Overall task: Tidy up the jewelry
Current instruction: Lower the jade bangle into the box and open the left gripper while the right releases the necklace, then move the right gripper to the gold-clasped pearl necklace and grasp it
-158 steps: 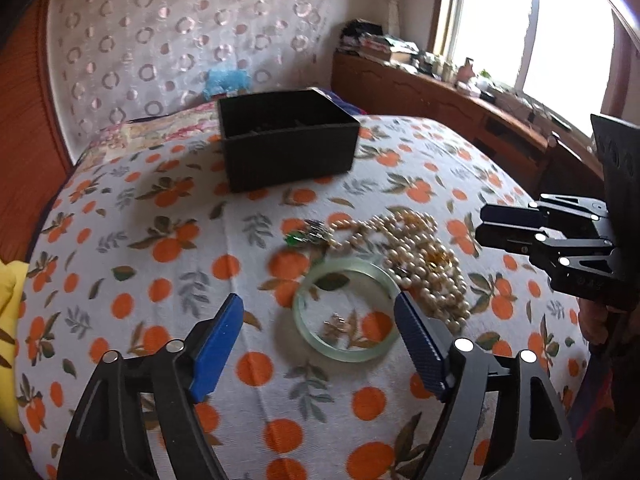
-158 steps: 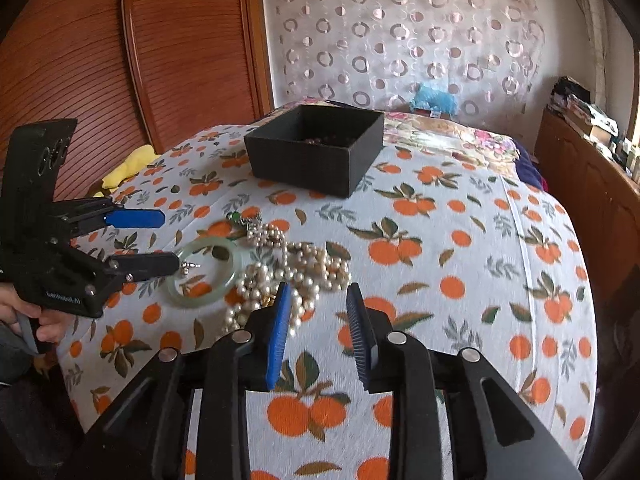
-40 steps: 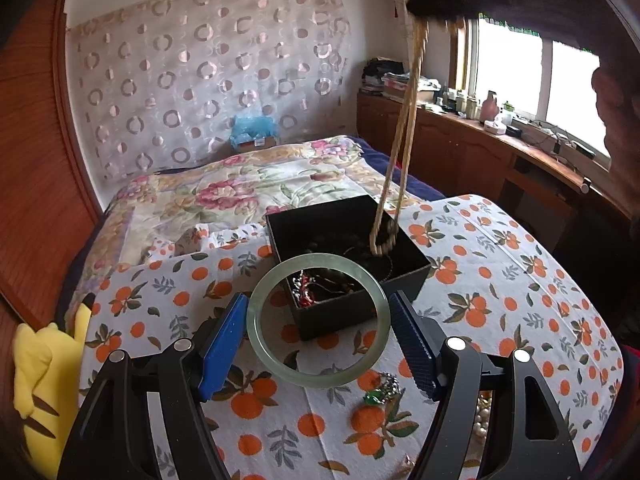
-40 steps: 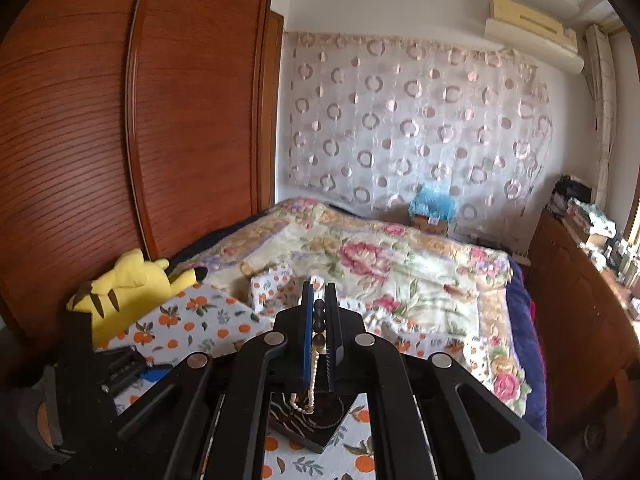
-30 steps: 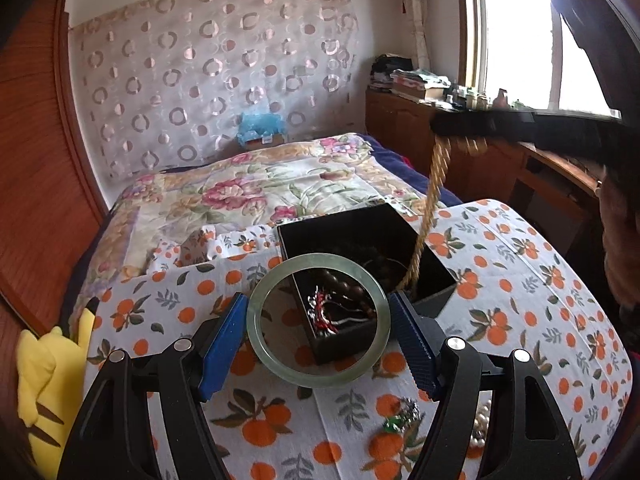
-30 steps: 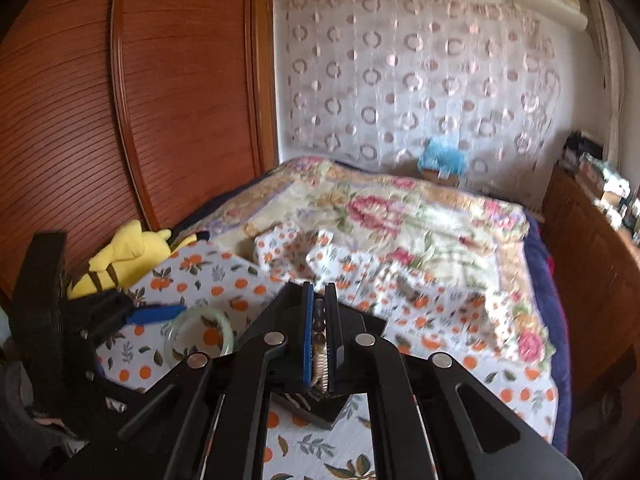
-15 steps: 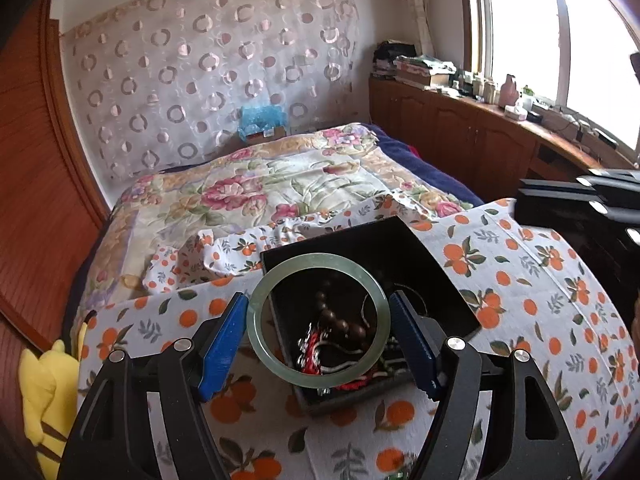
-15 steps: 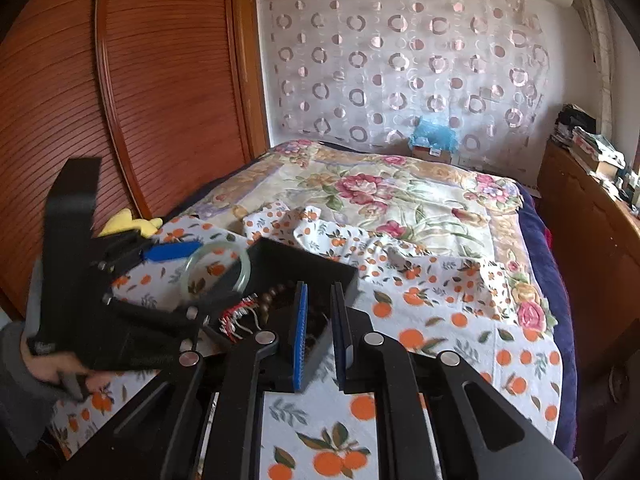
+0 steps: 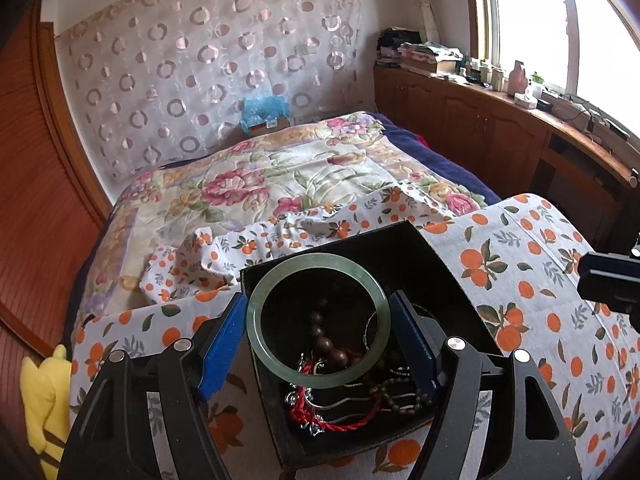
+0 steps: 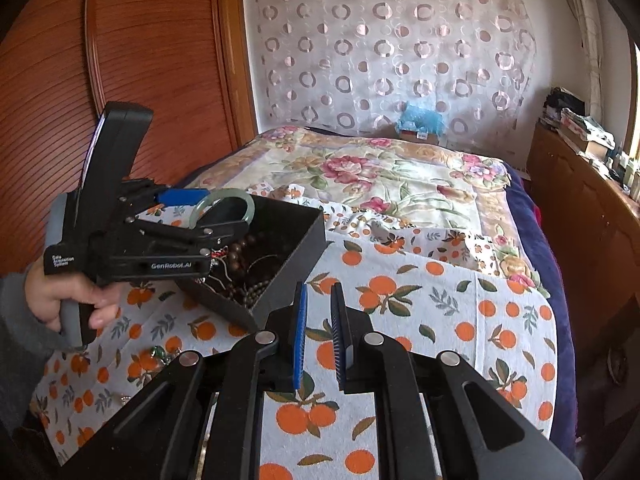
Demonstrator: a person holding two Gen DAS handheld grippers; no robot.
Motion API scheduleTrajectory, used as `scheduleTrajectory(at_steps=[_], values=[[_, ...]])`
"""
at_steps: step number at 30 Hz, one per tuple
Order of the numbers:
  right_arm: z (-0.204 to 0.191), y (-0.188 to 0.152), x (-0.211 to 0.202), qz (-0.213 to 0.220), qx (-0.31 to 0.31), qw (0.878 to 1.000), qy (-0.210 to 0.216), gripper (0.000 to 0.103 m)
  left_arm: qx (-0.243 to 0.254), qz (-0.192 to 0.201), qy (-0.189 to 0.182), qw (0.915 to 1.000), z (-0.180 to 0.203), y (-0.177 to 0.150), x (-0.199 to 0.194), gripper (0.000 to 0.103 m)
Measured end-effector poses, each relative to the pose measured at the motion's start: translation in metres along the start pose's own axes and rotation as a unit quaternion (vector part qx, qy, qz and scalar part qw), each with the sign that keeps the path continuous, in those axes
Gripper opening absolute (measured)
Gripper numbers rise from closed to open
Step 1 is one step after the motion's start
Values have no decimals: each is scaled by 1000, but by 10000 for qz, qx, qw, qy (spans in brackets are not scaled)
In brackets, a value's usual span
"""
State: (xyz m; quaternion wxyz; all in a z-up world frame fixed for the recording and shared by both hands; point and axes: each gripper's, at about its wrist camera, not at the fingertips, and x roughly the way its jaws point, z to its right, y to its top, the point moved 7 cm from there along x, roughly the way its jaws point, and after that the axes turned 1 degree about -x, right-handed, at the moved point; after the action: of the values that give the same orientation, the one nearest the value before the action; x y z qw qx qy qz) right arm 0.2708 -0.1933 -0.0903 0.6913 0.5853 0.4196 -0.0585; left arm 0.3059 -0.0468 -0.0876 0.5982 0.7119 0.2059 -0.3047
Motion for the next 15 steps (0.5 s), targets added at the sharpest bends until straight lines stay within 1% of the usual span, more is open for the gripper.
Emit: scheduleTrajectory(at_steps=[8,15], values=[[-6,-8,-7,56,-39,10000,38,13,-30,1,-43,10000,2,1,2,70],[-20,-12,-15,125,-102,9998,77,13,-43,140,-130,9998,8,-10,-17,71]])
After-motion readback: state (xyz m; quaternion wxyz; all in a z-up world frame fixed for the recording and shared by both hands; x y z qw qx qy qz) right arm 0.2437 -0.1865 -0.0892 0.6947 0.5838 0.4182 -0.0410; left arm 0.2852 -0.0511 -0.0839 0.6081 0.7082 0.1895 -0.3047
